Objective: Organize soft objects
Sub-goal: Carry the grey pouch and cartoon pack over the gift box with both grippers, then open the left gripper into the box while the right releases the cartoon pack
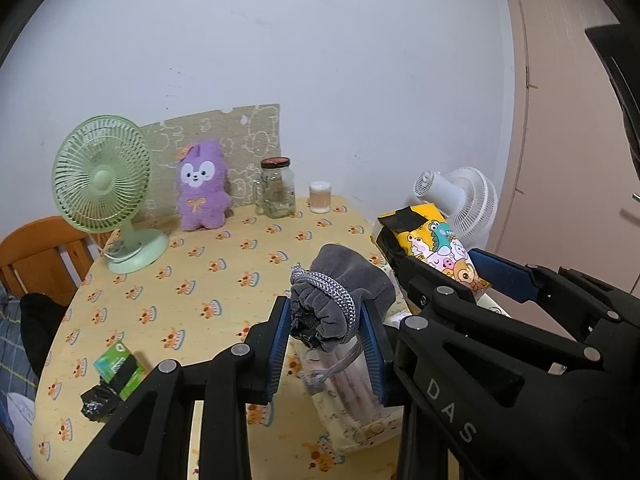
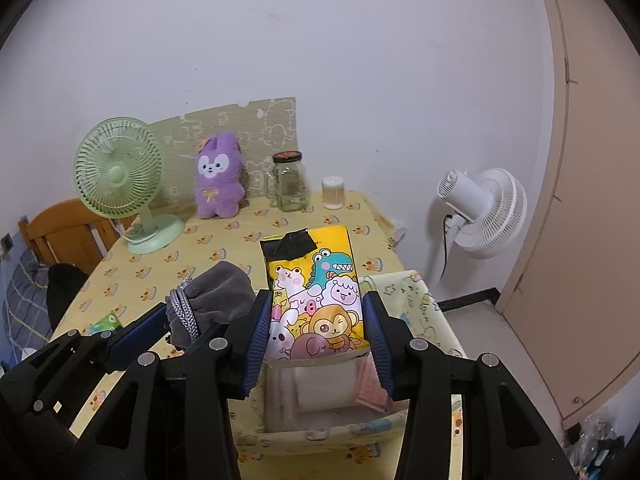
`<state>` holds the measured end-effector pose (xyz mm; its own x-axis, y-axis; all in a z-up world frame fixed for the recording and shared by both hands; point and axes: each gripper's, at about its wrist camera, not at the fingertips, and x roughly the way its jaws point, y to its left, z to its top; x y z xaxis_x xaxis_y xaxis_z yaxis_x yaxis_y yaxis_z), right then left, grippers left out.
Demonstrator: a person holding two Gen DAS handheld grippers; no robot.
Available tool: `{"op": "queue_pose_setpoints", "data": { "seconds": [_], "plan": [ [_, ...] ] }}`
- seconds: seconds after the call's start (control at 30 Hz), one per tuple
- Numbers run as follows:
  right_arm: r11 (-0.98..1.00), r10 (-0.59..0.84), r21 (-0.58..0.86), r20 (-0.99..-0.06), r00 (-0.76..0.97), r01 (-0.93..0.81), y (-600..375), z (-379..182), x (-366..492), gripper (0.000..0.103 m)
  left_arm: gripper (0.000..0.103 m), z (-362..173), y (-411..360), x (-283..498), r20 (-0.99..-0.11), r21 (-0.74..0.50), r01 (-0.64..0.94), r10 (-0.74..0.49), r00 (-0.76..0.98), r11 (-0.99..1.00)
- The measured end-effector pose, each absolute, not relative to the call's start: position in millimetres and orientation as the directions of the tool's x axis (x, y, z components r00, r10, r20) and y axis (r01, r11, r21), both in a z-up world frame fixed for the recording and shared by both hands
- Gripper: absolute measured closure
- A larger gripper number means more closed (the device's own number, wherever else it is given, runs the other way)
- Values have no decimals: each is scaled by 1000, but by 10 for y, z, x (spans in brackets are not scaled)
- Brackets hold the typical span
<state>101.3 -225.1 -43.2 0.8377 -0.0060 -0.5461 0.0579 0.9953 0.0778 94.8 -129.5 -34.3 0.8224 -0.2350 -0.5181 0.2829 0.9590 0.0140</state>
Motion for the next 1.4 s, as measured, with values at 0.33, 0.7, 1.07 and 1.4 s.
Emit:
{"op": "queue_pose_setpoints", "data": {
  "seconds": [0.33,0.7,1.07,1.4],
  "plan": [
    [992,-21,91,-572,820,89,-2517,-633,1124,54,68,-518,-1572,1070,-548,21,312,-250,798,950],
    [988,-39,95,-613,789,123,-2733,-889,1276,54,67,-737,-1778,1230,-595,28,348,-264,759,937],
    [985,-38,104,-659,752,141,-2773,-1115,1325,52,47,-936,-1834,1307,-651,42,367,-253,716,929],
    [985,-40,103,-649,760,139,-2729,-1098,1288,25,27,-953,-1793,1252,-650,30,373,-265,712,928]
  ]
}}
